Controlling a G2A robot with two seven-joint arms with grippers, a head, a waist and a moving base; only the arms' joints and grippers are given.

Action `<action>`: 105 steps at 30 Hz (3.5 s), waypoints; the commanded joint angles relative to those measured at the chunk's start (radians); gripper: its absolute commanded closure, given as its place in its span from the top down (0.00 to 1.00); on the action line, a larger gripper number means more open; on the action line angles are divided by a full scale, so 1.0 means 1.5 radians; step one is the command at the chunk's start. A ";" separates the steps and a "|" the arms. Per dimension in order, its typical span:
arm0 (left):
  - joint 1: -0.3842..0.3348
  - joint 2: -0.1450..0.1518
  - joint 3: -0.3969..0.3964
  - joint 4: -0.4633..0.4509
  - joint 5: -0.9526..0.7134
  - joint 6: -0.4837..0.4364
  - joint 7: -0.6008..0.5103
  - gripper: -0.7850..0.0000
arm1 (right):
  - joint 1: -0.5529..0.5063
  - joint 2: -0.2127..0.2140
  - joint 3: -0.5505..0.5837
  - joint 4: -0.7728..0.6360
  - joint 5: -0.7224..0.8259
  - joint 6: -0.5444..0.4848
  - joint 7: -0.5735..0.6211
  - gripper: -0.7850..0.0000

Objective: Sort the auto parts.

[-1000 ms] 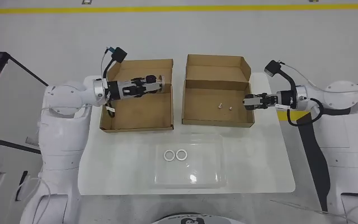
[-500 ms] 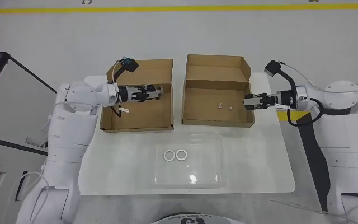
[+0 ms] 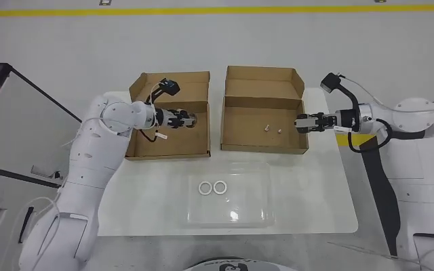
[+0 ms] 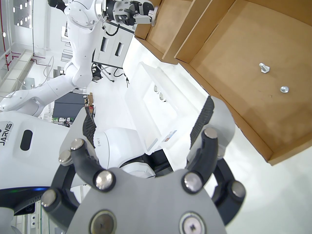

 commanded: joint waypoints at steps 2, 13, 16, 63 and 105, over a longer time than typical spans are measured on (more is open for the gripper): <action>-0.009 -0.002 0.020 0.022 0.016 -0.005 0.011 0.00 | 0.000 0.000 0.000 0.000 0.000 0.000 0.000 1.00; -0.031 -0.002 0.068 0.082 0.083 -0.033 0.045 0.00 | 0.000 0.000 0.000 0.000 0.000 0.000 0.000 1.00; -0.035 -0.003 0.081 0.097 0.095 -0.038 0.053 0.00 | 0.000 0.000 0.000 0.000 0.000 0.000 0.000 1.00; 0.008 0.034 0.051 -0.013 0.047 -0.082 0.023 1.00 | 0.000 0.000 0.000 0.000 0.000 0.000 0.000 1.00; 0.206 0.103 -0.126 -0.429 -0.212 0.065 -0.177 1.00 | 0.000 0.000 0.000 0.000 0.000 0.000 0.000 1.00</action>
